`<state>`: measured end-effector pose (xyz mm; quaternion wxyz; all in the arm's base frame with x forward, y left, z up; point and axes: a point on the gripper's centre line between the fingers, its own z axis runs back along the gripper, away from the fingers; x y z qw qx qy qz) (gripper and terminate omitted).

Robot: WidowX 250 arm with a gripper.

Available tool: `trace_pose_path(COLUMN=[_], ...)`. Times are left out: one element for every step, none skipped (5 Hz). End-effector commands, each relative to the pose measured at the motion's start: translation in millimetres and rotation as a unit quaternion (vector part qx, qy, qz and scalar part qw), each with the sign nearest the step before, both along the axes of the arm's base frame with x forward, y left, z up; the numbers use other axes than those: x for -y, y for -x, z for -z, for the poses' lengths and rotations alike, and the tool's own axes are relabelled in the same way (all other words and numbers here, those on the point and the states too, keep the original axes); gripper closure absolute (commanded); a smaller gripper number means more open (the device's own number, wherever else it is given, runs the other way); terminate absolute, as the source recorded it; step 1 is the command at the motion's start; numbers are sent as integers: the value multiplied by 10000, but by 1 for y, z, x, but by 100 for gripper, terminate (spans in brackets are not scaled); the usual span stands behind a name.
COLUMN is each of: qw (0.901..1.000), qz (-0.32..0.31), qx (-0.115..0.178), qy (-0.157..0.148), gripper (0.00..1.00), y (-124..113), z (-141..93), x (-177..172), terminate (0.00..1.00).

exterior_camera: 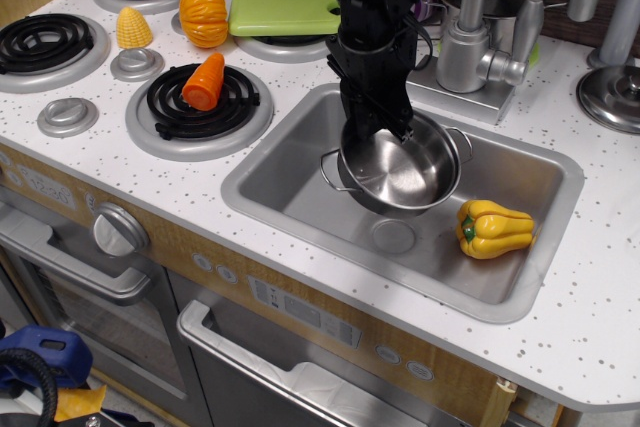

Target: Put pan in sink

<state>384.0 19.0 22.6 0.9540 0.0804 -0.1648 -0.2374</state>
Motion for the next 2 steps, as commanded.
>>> trace_pose_path(qw=[9973, 9973], qz=[-35, -35], qx=[723, 723], qy=[149, 149], gripper=[0, 0], y=[-11, -11], z=[1, 1], x=[-4, -4], terminate=[0, 100])
